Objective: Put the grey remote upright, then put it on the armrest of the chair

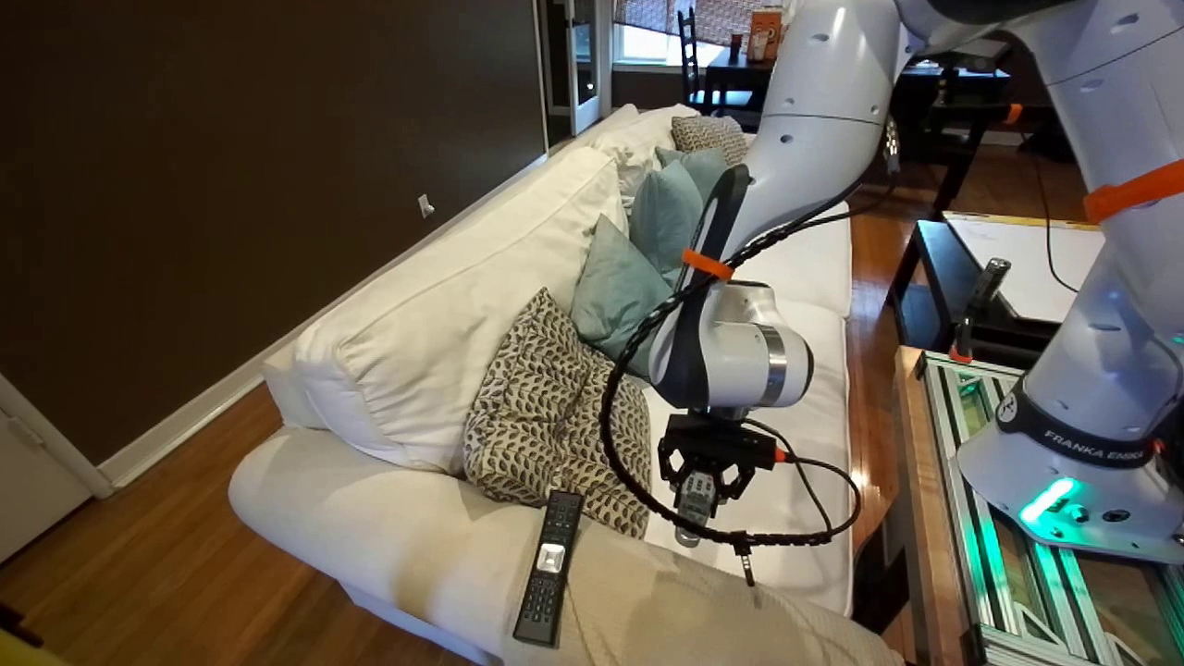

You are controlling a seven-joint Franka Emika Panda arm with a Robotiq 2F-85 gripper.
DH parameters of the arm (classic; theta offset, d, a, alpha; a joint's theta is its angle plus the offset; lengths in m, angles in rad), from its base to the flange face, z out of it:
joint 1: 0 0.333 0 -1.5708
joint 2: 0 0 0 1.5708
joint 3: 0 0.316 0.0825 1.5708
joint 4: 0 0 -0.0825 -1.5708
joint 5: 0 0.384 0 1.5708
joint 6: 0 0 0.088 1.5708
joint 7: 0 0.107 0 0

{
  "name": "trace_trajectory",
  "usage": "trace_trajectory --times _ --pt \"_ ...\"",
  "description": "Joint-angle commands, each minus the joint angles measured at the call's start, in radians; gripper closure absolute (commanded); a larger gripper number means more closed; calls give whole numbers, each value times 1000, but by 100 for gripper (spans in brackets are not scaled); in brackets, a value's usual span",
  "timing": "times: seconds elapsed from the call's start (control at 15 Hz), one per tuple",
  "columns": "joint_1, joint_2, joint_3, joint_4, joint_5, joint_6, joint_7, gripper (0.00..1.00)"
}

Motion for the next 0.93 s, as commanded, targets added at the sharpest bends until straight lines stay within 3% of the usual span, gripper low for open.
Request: trace_trajectory --times 0.0,0.33,0.4,0.87 --pt "3 -14 5 -4 0 0 13 47" --pt "4 -30 6 -13 1 0 24 47" --pt "4 -30 6 -15 1 0 24 72" --pt "329 -113 -82 -84 9 116 250 72"
